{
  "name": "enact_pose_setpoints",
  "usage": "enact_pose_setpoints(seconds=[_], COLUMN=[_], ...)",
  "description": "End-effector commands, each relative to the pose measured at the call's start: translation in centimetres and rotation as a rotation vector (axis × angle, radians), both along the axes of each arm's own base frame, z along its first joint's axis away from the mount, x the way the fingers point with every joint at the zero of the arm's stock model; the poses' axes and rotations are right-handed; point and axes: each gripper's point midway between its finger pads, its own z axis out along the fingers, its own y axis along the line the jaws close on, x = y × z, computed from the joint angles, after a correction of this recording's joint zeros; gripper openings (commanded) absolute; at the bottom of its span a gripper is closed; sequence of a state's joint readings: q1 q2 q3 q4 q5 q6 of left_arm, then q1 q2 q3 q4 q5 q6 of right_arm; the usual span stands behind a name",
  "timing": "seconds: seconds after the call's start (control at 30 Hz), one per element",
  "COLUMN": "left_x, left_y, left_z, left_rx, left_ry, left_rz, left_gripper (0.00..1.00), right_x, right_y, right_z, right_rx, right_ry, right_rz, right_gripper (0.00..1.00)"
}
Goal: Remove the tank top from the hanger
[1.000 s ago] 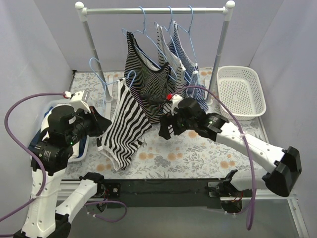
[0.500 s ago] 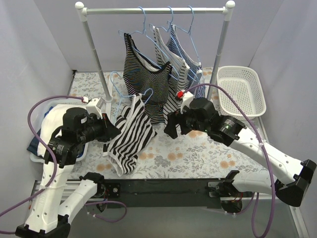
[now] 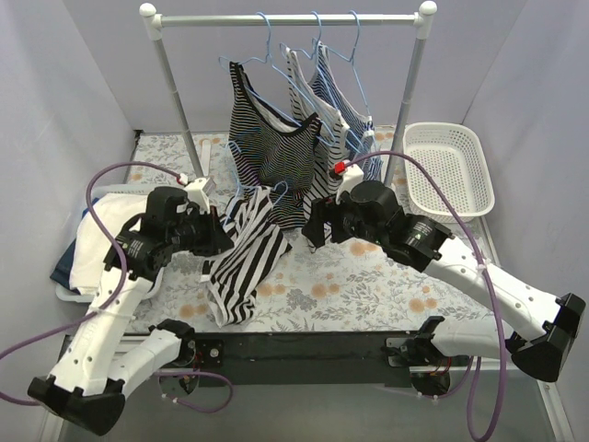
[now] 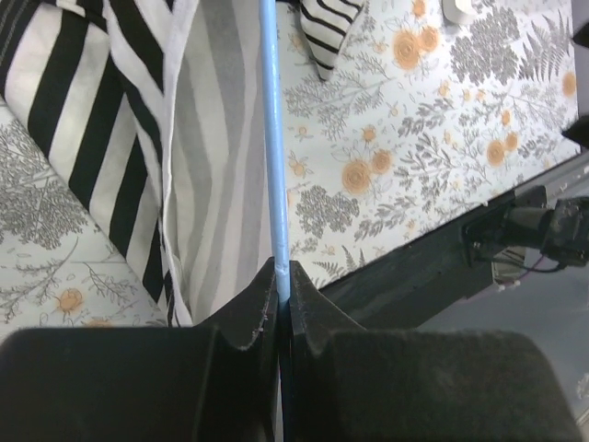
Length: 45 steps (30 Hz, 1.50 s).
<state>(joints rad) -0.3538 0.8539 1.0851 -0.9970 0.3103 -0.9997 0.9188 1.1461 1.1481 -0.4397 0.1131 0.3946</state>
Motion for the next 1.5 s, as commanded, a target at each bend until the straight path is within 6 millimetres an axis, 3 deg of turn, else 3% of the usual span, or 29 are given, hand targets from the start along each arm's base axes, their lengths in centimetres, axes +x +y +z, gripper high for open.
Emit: enact_pose_setpoints(seconds=[0.0, 0.13, 0.2, 0.23, 0.27, 0.37, 0.4, 0.57, 0.73, 1.1, 1.4, 1.47], left_x=[2.3, 1.9, 0.4, 0.1, -1.6, -2.6, -2.6, -2.4, -2.9, -4.1, -4.7, -4.6], left_y=[-1.4, -4.4, -8.0, -9.1, -10.6, -13.4, -13.8, -13.2, -13.7, -14.5, -14.4, -14.6], left_z=[2.7, 0.3, -0.4, -0.1, -0.7, -0.6, -0.2, 2.7, 3.3, 1.9, 1.8, 1.9], left_rx=[-0.027, 0.079, 0.105, 0.123, 0.155, 0.164, 0.156, 0.107, 0.091, 0.066, 0.035, 0.042], left_ry=[-0.100, -0.068, -0.079, -0.097, -0.089, -0.105, -0.116, -0.183, -0.179, -0.137, -0.134, -0.140], left_rz=[-0.008, -0.046, -0.118, -0.125, -0.169, -0.212, -0.197, -0.147, -0.183, -0.245, -0.255, -0.258], left_gripper=[0.00, 0.00, 0.00, 0.00, 0.00, 0.00, 0.00, 0.00, 0.00, 0.00, 0.00, 0.00], right_x=[0.7, 1.1, 1.1, 1.4, 1.1, 0.6, 0.4, -1.1, -1.4, 1.5, 4.9, 5.1], right_y=[-0.8, -2.3, -3.2, -3.8, -4.3, -5.1, -5.5, -6.9, -7.5, -6.8, -6.3, -6.1], right_z=[1.3, 0.2, -0.3, -0.5, -0.7, -0.7, -1.6, -3.7, -5.4, -0.4, -1.2, -1.8], right_rx=[0.058, 0.007, 0.002, -0.005, 0.002, 0.044, 0.034, 0.049, 0.036, 0.177, 0.190, 0.179], right_ry=[-0.023, -0.009, -0.003, -0.011, -0.009, 0.013, 0.032, 0.126, 0.145, 0.038, 0.076, 0.091], right_rz=[-0.096, -0.172, -0.212, -0.245, -0.260, -0.296, -0.307, -0.365, -0.385, -0.403, -0.369, -0.358], right_gripper=[0.85, 0.87, 0.87, 0.88, 0.88, 0.83, 0.83, 0.74, 0.70, 0.70, 0.67, 0.59])
